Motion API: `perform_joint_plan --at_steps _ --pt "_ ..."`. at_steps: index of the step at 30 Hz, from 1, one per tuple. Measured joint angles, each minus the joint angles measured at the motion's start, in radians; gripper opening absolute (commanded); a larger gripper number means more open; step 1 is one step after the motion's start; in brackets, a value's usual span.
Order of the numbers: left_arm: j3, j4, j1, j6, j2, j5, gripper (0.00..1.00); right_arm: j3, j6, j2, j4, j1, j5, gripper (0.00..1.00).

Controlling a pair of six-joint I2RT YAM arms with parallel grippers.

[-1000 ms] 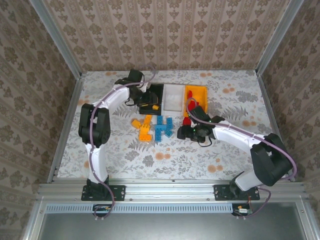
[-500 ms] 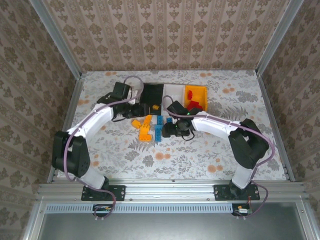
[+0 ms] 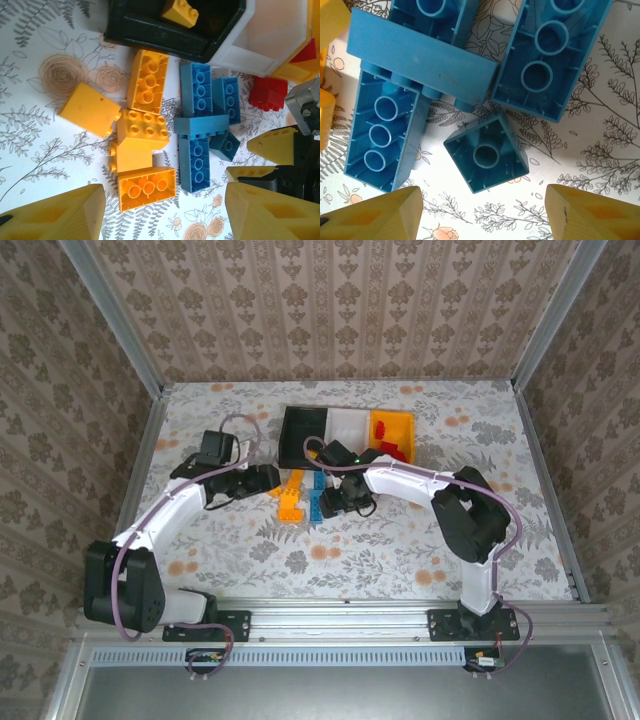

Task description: Sort the legos into containers by color

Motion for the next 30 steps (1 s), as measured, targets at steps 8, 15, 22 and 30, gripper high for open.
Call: perform_joint_plan --at_steps 8,15,22,30 --pt "-0.031 0.019 0.021 -0.009 -0.002 0.030 0.67 0.035 -0.026 0.041 -0.019 0.000 0.020 0.64" --pt "-0.064 0.031 0.042 -0.016 -0.017 0.041 0.67 0.081 -0.036 0.080 -0.024 0.000 0.026 0.60" --pt "-0.080 0.045 0.068 -0.016 -0.035 0.056 0.68 0.097 -0.037 0.106 -0.024 0.003 0.026 0.52" --pt "-0.090 0.050 0.075 -0.017 -0.036 0.068 0.69 0.097 -0.032 0.107 -0.024 0.007 0.026 0.39"
